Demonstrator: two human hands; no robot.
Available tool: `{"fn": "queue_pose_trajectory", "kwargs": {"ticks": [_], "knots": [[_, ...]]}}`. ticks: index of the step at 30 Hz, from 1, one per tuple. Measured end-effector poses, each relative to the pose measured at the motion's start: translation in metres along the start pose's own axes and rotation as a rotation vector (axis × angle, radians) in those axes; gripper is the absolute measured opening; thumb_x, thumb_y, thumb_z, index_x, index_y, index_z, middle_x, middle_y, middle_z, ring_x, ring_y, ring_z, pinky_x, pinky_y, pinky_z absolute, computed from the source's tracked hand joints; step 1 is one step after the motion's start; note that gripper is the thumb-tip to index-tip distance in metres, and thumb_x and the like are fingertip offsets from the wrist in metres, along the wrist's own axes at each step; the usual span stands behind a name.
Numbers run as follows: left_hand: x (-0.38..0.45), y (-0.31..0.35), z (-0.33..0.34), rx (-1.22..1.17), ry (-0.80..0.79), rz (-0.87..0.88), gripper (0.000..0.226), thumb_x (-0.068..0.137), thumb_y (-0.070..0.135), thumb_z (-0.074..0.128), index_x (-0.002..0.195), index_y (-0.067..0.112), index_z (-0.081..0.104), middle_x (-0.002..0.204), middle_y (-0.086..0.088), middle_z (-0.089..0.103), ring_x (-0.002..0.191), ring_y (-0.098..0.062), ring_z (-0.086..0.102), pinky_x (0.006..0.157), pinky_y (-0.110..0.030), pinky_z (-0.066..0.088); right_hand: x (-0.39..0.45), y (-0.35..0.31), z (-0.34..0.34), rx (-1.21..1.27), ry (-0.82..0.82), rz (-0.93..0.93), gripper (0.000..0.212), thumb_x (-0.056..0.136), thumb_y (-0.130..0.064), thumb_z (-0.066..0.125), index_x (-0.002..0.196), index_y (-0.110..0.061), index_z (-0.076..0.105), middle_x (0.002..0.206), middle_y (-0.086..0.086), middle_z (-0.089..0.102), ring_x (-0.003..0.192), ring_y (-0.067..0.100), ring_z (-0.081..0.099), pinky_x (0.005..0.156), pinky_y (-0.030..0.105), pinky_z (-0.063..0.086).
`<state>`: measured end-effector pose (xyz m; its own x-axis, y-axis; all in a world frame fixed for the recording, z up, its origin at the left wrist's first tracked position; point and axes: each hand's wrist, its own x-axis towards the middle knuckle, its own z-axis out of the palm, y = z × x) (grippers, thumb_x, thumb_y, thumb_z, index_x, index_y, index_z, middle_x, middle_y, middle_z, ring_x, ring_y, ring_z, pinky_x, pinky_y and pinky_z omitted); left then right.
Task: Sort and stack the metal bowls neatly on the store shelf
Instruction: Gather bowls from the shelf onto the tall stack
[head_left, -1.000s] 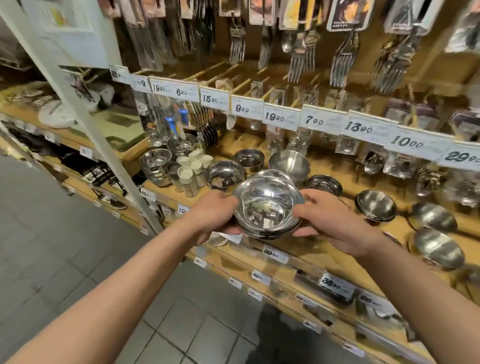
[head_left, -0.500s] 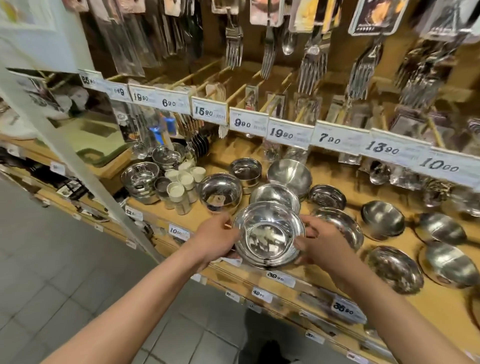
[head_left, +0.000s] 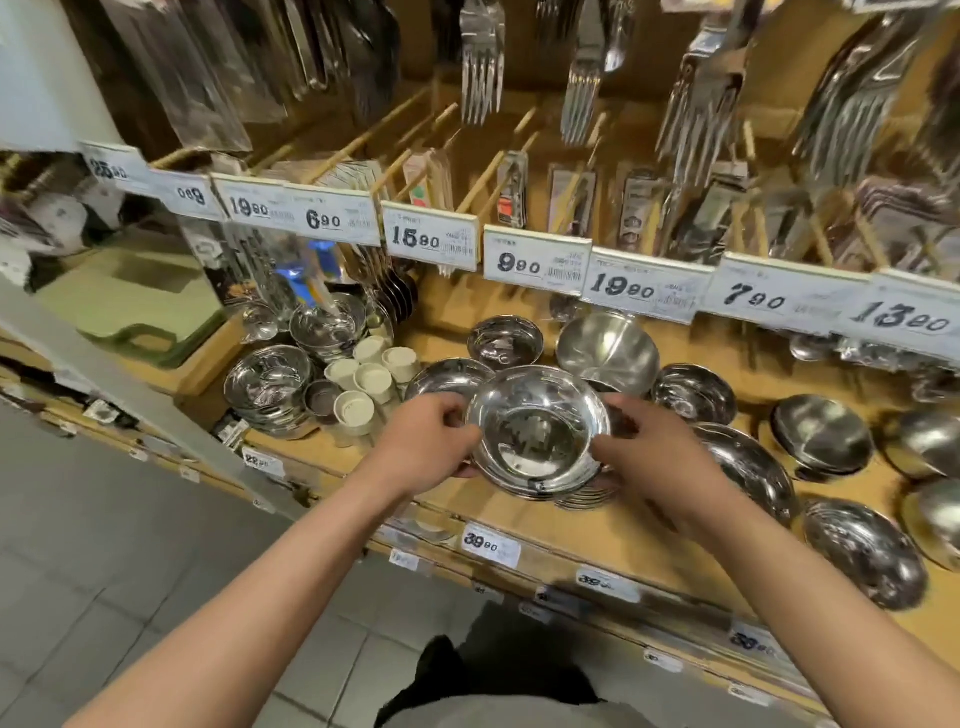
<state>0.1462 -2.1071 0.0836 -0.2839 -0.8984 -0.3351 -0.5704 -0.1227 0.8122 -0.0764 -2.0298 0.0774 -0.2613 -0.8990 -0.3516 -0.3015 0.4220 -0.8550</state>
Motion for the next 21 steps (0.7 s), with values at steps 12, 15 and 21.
{"fn": "queue_pose_trajectory", "kwargs": {"ticks": [12,15,21], "knots": [[0.033,0.038,0.035,0.045,-0.203,0.233,0.036,0.087,0.017,0.074,0.122,0.024,0.073,0.087,0.006,0.078,0.070,-0.016,0.077,0.068,-0.041,0.065,-0.036,0.020,-0.033,0.109,0.317,0.034,0.032,0.086,-0.004,0.068,0.094,-0.035,0.070,0.066,-0.011,0.072,0.050,0.004,0.067,0.043,0.017,0.047],[0.028,0.058,0.063,0.075,-0.198,0.263,0.039,0.086,0.015,0.070,0.123,0.027,0.071,0.088,0.004,0.077,0.067,-0.019,0.076,0.070,-0.042,0.065,-0.049,0.033,-0.061,0.129,0.337,0.055,0.030,0.087,-0.006,0.069,0.111,-0.025,0.072,0.085,-0.002,0.075,0.059,0.007,0.069,0.051,0.020,0.053],[0.014,0.090,0.113,0.066,-0.206,0.199,0.045,0.092,0.009,0.067,0.135,0.023,0.062,0.091,-0.004,0.076,0.068,-0.023,0.074,0.064,-0.041,0.065,-0.062,0.061,-0.107,0.111,0.408,0.019,0.025,0.083,-0.012,0.071,0.094,-0.035,0.073,0.088,0.002,0.079,0.081,0.025,0.077,0.078,0.053,0.063]]}}
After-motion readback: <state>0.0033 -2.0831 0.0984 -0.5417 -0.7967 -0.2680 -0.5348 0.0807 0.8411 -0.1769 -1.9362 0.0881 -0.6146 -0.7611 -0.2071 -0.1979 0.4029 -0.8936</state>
